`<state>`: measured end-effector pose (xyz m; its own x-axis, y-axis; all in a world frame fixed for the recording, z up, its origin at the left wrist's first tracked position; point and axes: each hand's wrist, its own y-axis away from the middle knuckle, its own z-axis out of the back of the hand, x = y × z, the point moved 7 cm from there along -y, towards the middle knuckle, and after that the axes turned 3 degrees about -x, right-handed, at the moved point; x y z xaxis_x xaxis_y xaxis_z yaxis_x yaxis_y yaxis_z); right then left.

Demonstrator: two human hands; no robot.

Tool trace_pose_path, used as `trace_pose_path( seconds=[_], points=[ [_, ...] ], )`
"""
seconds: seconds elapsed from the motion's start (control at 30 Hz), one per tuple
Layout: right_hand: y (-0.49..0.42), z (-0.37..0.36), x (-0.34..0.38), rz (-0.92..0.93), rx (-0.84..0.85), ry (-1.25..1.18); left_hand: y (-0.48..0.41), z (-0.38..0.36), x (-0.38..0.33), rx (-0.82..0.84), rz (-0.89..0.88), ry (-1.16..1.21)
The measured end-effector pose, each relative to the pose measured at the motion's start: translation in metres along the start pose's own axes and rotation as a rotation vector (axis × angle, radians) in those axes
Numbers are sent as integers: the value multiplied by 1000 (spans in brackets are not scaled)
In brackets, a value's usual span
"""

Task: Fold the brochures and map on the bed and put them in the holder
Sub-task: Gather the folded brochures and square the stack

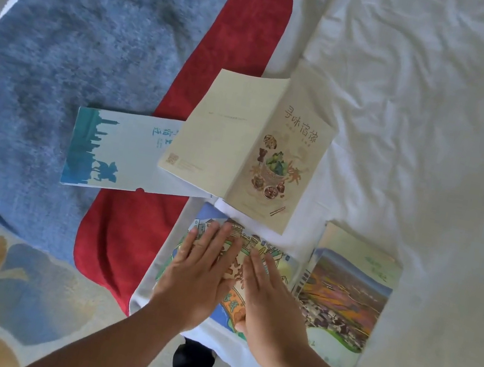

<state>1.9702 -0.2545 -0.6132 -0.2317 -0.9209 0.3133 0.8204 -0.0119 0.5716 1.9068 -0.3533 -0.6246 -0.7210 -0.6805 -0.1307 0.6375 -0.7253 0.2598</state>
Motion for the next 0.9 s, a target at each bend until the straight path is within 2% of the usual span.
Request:
trace_pose_path(
  seconds=[0.13, 0.27, 0.37, 0.53, 0.6, 0.73, 0.9],
  points=[
    [-5, -6, -3, -13, 13, 15, -3, -11, -1, 20, 14, 14],
    [-3, -3, 3, 1, 8, -14, 30, -20, -25, 63, -59, 68],
    [-7, 10, 1, -5, -38, -47, 38, -23, -30, 91, -38, 103],
    [-16, 13, -5, 14, -65, 35, 34, -12, -24, 20, -43, 213],
    [-16, 10, -6, 2, -89, 43, 16, -7, -11, -22, 1, 169],
    [-20, 5, -9, 22, -38, 58, -13, -8, 4, 4, 62, 54],
    [-18, 7, -10, 34, 47, 92, -1, -12, -8, 32, 90, 42]
  ],
)
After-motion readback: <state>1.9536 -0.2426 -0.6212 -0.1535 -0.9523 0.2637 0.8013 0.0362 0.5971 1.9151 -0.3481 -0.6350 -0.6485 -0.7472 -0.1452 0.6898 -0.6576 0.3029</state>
